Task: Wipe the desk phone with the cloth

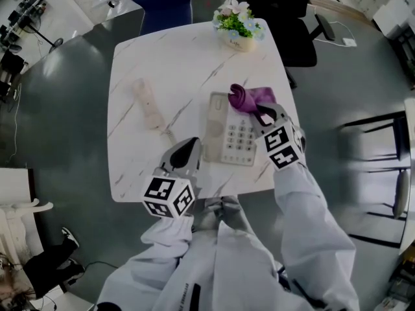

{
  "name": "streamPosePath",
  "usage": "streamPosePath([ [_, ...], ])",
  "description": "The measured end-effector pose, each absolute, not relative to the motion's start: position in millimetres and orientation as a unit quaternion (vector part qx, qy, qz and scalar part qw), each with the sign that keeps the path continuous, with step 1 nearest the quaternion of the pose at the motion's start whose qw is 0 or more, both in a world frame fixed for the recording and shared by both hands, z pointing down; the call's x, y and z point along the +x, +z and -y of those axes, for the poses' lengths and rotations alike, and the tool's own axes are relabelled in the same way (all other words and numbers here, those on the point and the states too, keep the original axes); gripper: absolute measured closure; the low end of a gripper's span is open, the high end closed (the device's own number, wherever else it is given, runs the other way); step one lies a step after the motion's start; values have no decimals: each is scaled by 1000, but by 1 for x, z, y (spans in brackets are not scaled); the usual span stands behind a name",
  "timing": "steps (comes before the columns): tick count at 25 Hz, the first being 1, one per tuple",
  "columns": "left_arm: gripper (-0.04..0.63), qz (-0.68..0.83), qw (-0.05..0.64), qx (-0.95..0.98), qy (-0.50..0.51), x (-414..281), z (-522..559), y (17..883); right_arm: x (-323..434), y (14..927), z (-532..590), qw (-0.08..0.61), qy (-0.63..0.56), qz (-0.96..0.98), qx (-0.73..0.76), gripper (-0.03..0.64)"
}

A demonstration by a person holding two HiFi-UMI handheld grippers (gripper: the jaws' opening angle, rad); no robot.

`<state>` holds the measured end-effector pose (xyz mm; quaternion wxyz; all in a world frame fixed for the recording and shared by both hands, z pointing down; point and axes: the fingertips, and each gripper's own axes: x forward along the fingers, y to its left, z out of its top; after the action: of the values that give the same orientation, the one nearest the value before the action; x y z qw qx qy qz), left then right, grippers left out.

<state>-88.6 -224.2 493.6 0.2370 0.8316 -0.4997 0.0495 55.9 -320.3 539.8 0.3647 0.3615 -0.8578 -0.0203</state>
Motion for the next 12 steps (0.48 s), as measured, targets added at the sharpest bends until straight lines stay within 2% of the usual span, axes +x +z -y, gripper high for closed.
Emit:
streamPosePath([
  [12, 597, 484, 236, 841, 49, -88, 217, 492, 54, 546, 300, 373, -14, 853, 365, 586],
])
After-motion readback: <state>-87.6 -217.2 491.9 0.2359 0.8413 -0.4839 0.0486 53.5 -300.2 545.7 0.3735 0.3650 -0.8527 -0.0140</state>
